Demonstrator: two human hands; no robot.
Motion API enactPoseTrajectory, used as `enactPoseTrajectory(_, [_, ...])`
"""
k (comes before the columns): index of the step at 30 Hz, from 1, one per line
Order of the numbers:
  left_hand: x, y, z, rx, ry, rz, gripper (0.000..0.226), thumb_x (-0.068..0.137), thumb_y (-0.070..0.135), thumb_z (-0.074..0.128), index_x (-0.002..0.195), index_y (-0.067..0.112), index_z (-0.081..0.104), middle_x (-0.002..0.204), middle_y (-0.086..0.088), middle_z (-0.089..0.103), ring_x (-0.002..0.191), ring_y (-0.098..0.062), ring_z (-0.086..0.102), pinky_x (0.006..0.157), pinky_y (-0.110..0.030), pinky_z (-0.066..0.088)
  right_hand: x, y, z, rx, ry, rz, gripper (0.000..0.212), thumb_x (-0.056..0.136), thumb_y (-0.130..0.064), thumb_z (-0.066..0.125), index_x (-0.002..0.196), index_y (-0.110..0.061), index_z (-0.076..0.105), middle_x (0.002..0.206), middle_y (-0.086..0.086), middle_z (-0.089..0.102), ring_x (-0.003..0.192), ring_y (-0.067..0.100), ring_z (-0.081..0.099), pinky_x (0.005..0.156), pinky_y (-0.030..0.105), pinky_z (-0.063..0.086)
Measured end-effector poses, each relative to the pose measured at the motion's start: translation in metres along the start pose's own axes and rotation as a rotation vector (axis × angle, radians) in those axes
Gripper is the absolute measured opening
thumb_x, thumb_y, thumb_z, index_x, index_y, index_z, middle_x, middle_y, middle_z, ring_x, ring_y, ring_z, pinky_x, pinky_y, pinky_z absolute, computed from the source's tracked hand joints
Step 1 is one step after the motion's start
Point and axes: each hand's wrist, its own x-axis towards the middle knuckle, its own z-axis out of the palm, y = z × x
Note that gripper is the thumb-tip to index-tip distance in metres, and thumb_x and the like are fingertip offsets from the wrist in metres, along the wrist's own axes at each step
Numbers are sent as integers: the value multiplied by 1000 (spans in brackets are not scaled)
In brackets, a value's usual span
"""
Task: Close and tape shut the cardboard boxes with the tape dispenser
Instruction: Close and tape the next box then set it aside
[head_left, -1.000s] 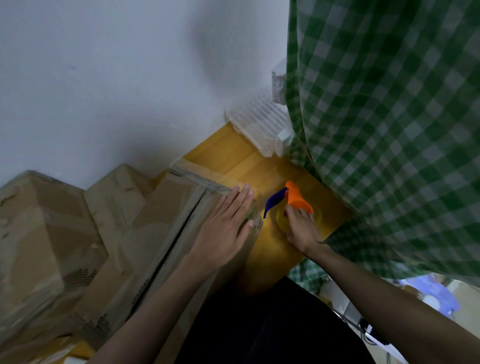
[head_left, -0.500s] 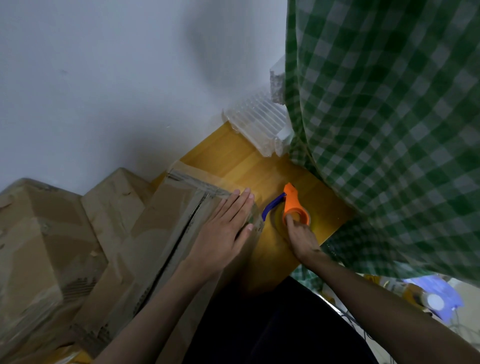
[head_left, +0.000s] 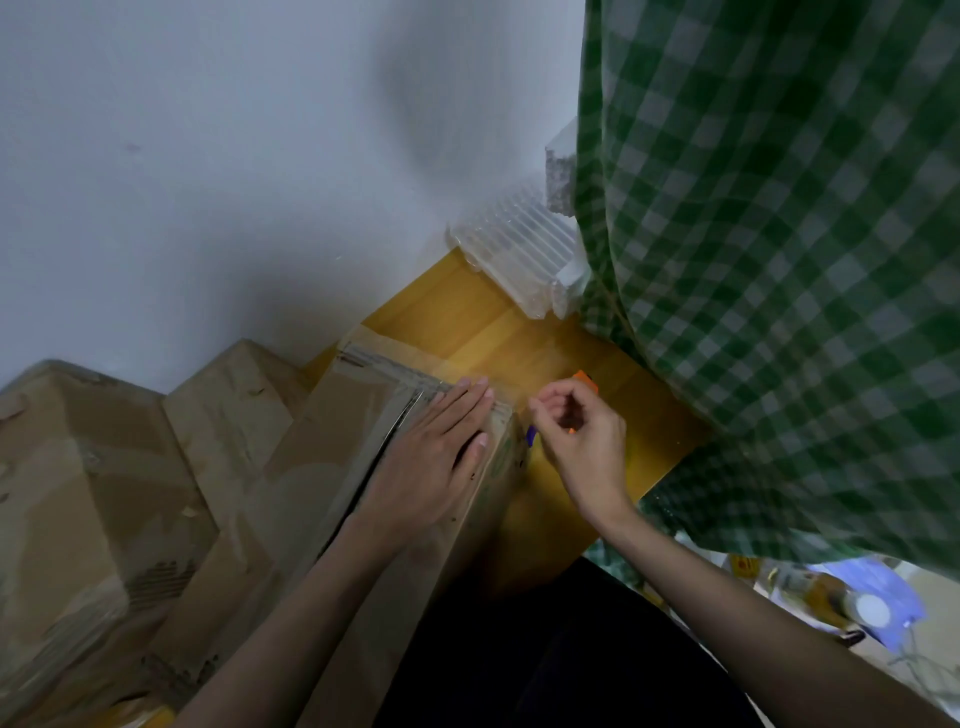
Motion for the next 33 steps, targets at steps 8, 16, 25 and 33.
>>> enactPoseTrajectory(8, [-3,3,4,-24,-16,-4,52,109,31,39,158,17,29,167,6,19,154,-5,8,126,-27,7,0,-4,23,209,-54,300,25,80,-24,85,85,-11,65,74,-7,64,68,-3,58,68,16,48])
enactPoseTrajectory(16, [4,-28,-20,-153,122,-211,49,107,35,44,153,17,41,161,5,34,152,-7,22,124,-30,21,5,1,30,262,-21,450,34,77,-27,87,84,-11,58,72,-5,54,71,10,55,76,29,47])
enactPoseTrajectory(25, [32,-116,-67,24,155,-398,30,104,24,54,126,14,71,130,-4,69,119,-24,64,91,-28,44,12,-10,28,210,-121,502,30,83,-25,81,91,-11,55,74,-5,53,75,12,53,75,30,45])
enactPoseTrajectory(33, [56,-134,-69,-384,178,-748,13,93,28,71,93,16,78,93,-3,74,87,-10,62,78,-23,41,15,-20,34,210,-121,533,21,87,-17,73,95,-12,54,84,0,50,77,13,49,77,31,44])
